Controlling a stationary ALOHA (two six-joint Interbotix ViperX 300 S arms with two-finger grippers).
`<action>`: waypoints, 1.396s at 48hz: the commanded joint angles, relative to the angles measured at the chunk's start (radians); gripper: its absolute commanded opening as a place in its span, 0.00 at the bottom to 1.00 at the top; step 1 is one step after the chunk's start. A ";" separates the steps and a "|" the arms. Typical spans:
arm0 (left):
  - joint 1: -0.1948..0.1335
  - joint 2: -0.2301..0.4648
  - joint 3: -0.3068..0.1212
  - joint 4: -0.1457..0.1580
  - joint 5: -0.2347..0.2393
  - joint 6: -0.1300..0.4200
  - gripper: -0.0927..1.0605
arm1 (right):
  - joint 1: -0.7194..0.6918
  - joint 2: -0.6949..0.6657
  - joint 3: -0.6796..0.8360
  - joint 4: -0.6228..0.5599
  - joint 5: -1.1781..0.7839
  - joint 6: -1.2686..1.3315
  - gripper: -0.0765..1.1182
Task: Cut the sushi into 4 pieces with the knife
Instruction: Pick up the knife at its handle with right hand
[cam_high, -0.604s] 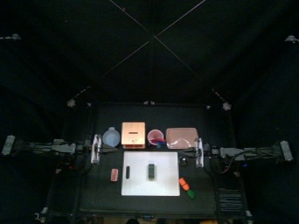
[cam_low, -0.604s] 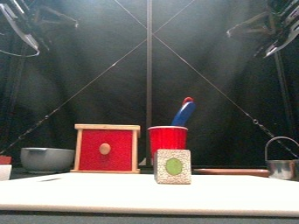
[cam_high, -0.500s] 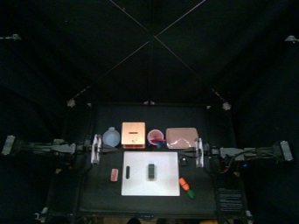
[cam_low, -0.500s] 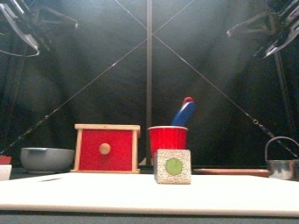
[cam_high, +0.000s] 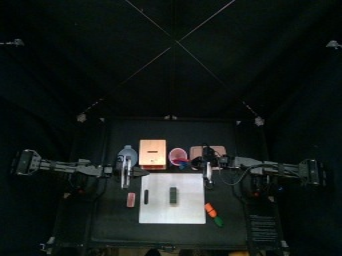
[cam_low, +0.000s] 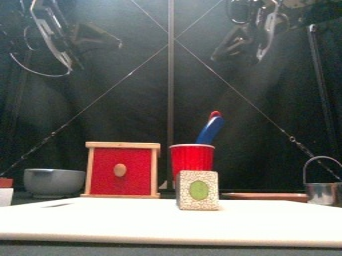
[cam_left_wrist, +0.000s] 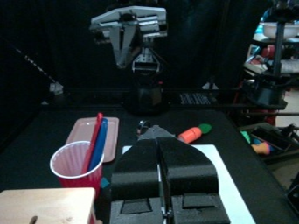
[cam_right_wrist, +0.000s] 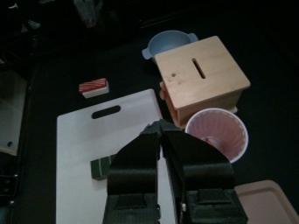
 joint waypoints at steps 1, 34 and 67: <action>-0.006 0.015 -0.026 0.000 -0.011 -0.002 0.07 | -0.008 0.017 -0.066 -0.054 0.078 -0.003 0.73; 0.002 0.018 -0.017 0.000 -0.011 0.002 0.07 | -0.029 0.201 -0.147 -0.296 0.268 -0.018 0.81; 0.014 0.017 -0.008 0.000 -0.011 0.003 0.07 | -0.043 0.307 -0.229 -0.382 0.345 -0.026 0.76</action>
